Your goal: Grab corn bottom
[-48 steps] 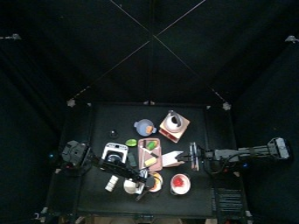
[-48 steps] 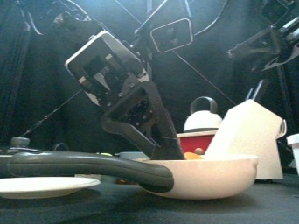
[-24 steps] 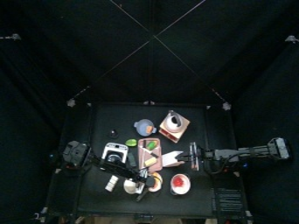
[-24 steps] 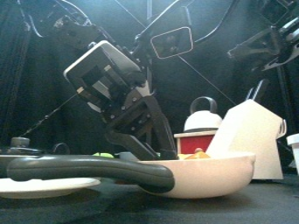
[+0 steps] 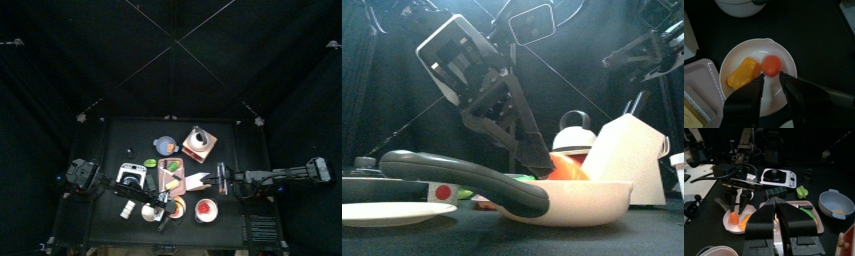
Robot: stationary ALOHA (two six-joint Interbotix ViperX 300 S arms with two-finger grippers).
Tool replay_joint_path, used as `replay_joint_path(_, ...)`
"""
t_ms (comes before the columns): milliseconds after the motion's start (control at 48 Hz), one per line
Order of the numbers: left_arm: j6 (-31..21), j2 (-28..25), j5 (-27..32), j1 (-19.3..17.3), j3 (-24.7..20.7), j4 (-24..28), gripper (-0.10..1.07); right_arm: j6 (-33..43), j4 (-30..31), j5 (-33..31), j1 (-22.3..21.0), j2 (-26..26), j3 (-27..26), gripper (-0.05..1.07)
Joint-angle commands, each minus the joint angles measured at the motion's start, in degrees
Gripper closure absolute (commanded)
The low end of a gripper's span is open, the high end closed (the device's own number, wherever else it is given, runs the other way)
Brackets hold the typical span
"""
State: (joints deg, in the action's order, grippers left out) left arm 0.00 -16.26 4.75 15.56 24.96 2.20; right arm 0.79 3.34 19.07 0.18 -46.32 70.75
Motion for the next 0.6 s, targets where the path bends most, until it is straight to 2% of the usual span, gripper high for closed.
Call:
replay_joint_path(0, 0.0, 2.99, 0.0, 0.09, 0.0, -0.09, 0.24, -0.09, 0.0, 0.53, -0.18, 0.35, -0.62, 1.0)
replay_joint_path(312, -0.09, 4.48, 0.0, 0.09, 1.76, -0.09, 0.23, 0.0, 0.0, 0.53, -0.35, 0.62, -0.7, 1.0)
replay_joint_path(479, -0.09, 4.22, -0.79, 0.62, 0.53, -0.26, 0.22, 0.0, -0.09, 0.53, -0.35, 0.7, -0.62, 1.0)
replay_joint_path(583, -0.18, 3.78, -0.53, 0.97, -0.53, -0.35, 0.17, -0.09, -0.09, 0.44, -0.35, 0.7, -0.62, 1.0)
